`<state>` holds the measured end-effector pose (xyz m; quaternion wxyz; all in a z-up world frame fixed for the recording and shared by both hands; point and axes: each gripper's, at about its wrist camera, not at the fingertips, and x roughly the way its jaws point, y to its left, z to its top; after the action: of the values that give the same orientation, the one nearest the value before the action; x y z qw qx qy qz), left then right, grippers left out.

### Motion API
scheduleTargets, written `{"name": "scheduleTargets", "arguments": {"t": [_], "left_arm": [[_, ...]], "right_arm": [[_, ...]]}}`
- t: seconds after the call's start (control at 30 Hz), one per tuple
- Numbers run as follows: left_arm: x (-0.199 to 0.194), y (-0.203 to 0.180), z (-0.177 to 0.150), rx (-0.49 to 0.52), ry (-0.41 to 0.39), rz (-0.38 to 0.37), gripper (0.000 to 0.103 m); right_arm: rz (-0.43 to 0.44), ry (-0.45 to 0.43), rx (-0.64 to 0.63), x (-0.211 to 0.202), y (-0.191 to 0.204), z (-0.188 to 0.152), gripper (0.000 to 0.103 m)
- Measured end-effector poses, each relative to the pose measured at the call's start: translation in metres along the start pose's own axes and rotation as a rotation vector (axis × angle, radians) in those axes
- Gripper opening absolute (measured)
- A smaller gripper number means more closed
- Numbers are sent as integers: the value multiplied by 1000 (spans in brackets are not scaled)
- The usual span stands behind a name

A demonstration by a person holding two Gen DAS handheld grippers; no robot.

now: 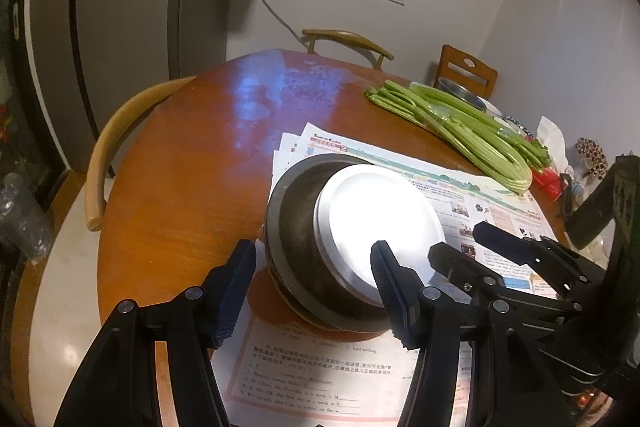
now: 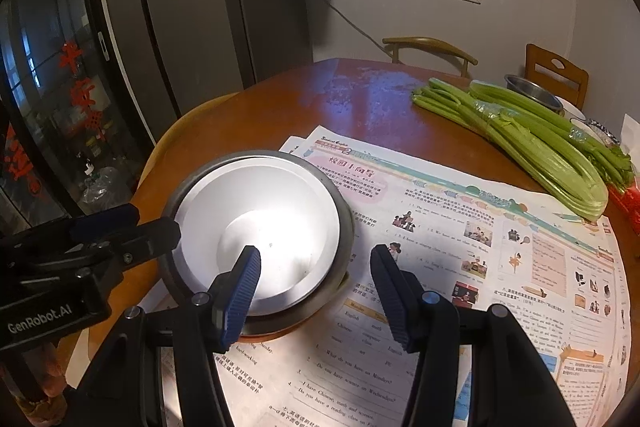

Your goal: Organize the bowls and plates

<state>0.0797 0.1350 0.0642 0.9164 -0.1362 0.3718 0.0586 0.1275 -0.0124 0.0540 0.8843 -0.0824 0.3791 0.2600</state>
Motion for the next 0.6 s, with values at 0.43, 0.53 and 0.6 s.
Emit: {"name": "scheduleTargets", "arguments": {"t": [0.43,0.53,0.6], "left_arm": [[-16,-28,-21,14,-25,44,62],[-18,-33,-30,-6,-36,90,64],[-18,-37,-37,2,-27,102,66]], "right_arm": [[-9,-42,5,-30,-11,-15,57],[-9,-43,2,-35,-12,-20,57],[-11,-50,-2,-39,-13,-25,57]]}}
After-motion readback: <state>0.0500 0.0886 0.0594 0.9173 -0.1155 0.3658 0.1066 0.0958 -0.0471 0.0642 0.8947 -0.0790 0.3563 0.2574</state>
